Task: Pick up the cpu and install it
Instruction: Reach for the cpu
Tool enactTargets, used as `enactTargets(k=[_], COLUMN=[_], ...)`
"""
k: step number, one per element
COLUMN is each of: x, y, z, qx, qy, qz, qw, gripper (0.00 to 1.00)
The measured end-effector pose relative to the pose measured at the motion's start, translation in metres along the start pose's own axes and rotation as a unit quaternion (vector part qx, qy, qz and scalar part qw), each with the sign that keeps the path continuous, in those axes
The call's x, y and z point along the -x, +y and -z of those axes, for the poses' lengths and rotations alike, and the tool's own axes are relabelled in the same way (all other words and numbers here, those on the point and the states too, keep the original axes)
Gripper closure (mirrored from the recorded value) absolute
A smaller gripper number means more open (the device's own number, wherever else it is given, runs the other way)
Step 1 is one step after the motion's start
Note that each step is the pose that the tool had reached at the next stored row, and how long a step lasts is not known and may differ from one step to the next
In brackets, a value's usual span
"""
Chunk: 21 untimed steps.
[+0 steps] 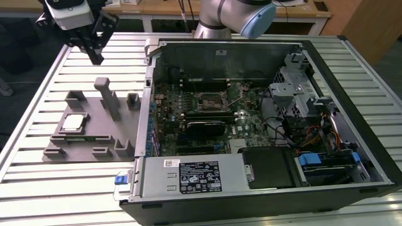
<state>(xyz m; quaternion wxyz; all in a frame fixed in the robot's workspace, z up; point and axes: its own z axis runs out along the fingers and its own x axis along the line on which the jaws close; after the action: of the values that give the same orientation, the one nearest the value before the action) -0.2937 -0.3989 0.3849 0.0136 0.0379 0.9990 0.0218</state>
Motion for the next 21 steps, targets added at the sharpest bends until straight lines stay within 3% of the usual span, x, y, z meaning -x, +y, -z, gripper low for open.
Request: enactTargets(k=[21], x=[-0.0338], y=[-0.0034], z=[-0.0183], qx=[0.0], qy=[0.0], qz=[0.0], qw=[1.0], gripper=[0.89])
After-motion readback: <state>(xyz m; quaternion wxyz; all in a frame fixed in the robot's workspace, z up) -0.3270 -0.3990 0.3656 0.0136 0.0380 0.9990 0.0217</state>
